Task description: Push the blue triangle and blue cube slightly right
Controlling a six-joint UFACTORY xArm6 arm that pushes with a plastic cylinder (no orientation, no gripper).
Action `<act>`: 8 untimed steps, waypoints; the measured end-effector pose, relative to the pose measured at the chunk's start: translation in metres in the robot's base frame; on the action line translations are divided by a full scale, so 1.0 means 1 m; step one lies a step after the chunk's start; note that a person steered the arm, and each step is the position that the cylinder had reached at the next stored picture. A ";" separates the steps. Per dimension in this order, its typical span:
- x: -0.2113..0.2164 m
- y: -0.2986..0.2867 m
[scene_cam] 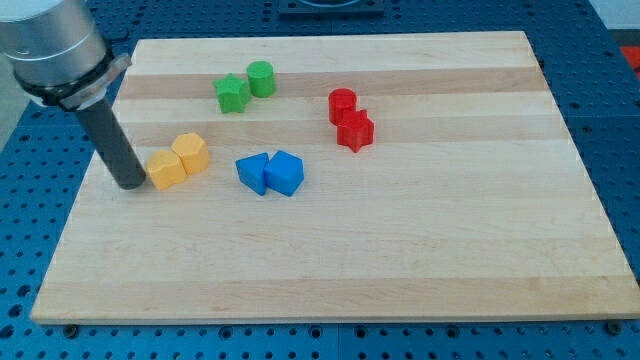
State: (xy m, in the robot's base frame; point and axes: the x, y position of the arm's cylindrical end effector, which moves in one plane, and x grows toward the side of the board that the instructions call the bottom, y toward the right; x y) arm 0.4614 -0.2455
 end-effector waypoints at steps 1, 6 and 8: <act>0.020 -0.031; 0.030 0.049; 0.004 0.073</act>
State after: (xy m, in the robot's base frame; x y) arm 0.4653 -0.1728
